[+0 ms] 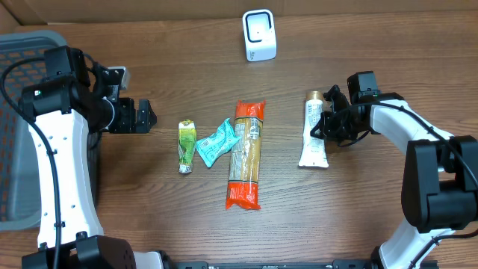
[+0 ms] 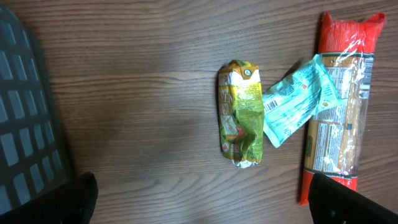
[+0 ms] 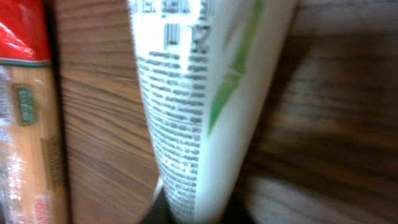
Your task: Scan the item barcode
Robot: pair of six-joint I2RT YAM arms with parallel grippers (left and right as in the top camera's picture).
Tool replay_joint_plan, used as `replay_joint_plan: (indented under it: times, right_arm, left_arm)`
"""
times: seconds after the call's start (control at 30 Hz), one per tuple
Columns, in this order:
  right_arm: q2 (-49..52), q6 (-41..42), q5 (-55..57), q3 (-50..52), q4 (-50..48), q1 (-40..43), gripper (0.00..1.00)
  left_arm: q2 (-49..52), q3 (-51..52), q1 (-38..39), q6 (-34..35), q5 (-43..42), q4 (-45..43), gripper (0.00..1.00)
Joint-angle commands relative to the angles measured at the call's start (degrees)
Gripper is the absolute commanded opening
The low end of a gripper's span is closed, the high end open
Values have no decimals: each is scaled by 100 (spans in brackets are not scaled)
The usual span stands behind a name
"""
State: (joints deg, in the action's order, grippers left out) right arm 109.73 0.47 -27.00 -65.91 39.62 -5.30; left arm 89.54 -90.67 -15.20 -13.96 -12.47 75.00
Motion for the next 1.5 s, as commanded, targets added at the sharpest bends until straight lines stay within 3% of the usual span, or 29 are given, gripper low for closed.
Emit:
replay_joint_plan:
  times: [0.0,0.3,0.57,0.97,1.13,1.33,1.47]
  right_arm:
    - [393,297,382,326,2,-59,4]
    - [-461,-424,-1622,-461,452,-39,4]
    - [-1268,-1023,-1703,-1471,1530,-356,4]
    - [-1565,-1139,-1633,-1851,1648,-804,4]
    - [-1565,-575,-767,-2116,1600,-826,3]
    - [-1543,-503,568,-3458,1943,-868,3]
    - [-1543,-522,1773,-3821,1322,-907,3]
  left_arm:
    - [-39,-17,11,-127,-85,-9,99]
    - [-42,-17,13,-127,-85,-9,100]
    - [-42,-17,13,-127,-85,-9,100]
    - [-42,-17,13,-127,-87,-9,100]
    - [-42,-17,13,-127,-85,-9,100]
    - [-39,-17,13,-127,-85,-9,100]
    - [-39,-17,13,-127,-85,-9,100]
